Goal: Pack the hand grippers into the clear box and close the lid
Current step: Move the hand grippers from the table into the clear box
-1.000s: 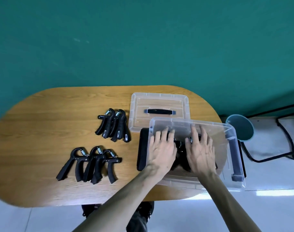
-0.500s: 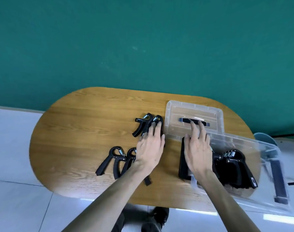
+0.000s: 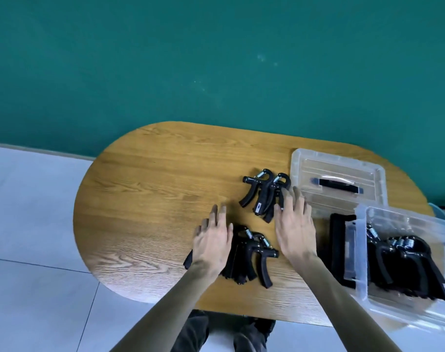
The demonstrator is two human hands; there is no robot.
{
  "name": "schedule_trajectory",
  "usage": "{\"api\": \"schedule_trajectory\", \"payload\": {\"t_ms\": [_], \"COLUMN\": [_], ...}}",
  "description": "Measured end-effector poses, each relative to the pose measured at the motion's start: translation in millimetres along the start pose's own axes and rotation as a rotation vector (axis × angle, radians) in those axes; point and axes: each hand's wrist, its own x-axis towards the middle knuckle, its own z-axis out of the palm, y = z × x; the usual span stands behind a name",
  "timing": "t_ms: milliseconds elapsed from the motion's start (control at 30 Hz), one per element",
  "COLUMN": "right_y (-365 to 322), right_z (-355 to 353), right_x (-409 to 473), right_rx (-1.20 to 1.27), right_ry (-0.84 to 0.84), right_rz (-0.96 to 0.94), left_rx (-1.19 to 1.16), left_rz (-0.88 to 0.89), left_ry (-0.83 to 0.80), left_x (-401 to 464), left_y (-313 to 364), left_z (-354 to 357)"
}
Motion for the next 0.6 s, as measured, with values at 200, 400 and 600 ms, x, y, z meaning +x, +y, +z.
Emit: {"api": "schedule_trajectory", "payload": {"t_ms": [200,400,600], "right_y": [-12.5,-23.3,-32.9], "right_z": [42.8,84.7,114.0], "right_x": [9.7,21.2,36.2], "right_rx": [-0.019,-0.048,-0.087], "right_ry": [-0.062,-0.114,-0.113], "right_rz": [-0.002,0.014,0.005], "left_rx": [-0.01,-0.02,-0.016], "left_rz": [0.003,0.039,0.048], "left_ry": [-0.046,-0.009,0.047], "left_x": [2.8,-3.3,-7.2], "left_y": [-34.6,-52.9,-59.5], "left_z": [38.2,86.0,106.7]}}
